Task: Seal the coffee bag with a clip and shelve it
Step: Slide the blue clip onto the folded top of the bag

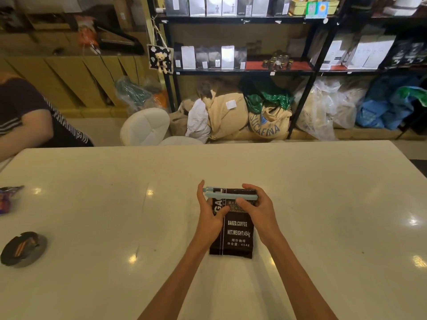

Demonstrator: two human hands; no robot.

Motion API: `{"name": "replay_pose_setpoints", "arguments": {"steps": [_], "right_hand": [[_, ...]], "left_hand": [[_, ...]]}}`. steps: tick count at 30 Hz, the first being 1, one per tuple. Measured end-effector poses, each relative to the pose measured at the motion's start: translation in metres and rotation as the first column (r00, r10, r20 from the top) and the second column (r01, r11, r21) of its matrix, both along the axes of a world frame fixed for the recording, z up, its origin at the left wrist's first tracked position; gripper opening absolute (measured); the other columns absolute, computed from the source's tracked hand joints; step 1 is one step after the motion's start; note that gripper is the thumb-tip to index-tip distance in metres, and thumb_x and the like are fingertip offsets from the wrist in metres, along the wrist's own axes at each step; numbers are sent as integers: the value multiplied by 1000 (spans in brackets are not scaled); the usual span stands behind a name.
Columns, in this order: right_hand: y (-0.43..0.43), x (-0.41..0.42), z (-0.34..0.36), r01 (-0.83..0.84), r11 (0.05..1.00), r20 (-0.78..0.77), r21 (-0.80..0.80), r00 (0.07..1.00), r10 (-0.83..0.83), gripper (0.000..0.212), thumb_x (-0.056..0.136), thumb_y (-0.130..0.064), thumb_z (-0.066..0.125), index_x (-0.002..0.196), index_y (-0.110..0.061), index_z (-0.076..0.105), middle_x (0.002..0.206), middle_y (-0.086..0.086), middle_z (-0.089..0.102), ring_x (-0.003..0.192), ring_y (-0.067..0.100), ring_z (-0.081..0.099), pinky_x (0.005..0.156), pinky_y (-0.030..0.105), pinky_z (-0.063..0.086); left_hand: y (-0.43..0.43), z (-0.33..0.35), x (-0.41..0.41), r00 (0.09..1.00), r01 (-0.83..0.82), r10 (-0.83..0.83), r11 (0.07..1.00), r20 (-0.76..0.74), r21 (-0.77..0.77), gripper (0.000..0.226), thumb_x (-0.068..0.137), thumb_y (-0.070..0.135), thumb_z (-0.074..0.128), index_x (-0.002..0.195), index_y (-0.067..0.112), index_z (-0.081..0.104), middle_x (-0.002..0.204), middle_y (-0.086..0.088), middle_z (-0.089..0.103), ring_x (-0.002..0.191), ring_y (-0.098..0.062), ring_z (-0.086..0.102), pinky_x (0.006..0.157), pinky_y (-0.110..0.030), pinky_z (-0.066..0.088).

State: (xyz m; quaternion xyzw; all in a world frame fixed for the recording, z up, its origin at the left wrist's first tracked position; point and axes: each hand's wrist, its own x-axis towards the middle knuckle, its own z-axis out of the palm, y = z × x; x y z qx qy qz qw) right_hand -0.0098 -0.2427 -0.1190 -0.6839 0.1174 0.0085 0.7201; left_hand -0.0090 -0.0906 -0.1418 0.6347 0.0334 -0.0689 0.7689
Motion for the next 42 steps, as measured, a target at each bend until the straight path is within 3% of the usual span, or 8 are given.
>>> {"name": "replay_pose_setpoints", "arguments": {"steps": [2,6,10,13,17,21,34,42], "right_hand": [[1,2,-2,22,1000,-7,-7,1000,-22,41,84,-12,75,119,-28,62,113,1,66,95,16,69,70,27,61],[2,7,-3,11,1000,-7,-21,1000,-11,42,84,-9,74,119,-27,61,115,2,65,95,16,68,66,23,60],[7,9,-4,13,999,1,38,1000,-13,41,86,-8,72,118,-29,60,116,6,64,87,14,72,62,24,60],[7,9,-7,17,998,0,64,1000,-17,43,86,-10,73,120,-33,59,118,6,63,91,17,72,66,28,61],[5,10,-10,5,993,-59,116,998,2,45,82,-24,78,122,-29,59,112,6,69,88,16,75,67,29,61],[8,12,-9,81,992,-79,97,994,-73,32,78,-29,80,105,-26,63,99,7,73,76,11,76,56,21,58],[13,13,-11,119,982,-64,143,992,-111,36,80,-29,80,111,-29,62,102,7,74,84,21,76,65,32,62],[13,14,-11,108,986,-58,129,993,-102,34,81,-30,78,111,-26,62,100,6,74,81,17,76,61,27,60]], "left_hand": [[1,1,0,1000,0,0,1000,17,2,80,94,-7,57,139,49,22,130,-6,51,113,-32,65,79,-43,62],[2,1,0,999,-52,51,996,-9,-72,45,98,18,59,121,49,36,124,-11,55,99,-22,73,70,-33,62],[-2,1,4,980,-159,142,980,-137,-122,18,100,33,52,111,46,43,114,-11,62,85,-23,75,66,-42,63],[-4,2,8,970,-201,183,973,-157,-111,15,101,28,52,106,41,46,110,-8,65,88,-24,73,71,-46,63],[-5,2,9,961,-239,219,965,-171,-111,14,100,24,55,105,35,49,110,-9,67,83,-18,74,61,-33,62],[-6,0,8,957,-247,217,958,-193,-147,15,95,29,62,110,26,58,112,-15,71,86,-24,76,63,-32,62],[-5,5,10,954,-249,194,936,-228,-247,21,94,32,65,115,30,65,110,-13,74,95,-30,74,70,-42,62],[-6,6,11,938,-301,241,923,-249,-241,9,90,30,69,98,34,71,98,-7,78,84,-25,77,63,-36,62]]}}
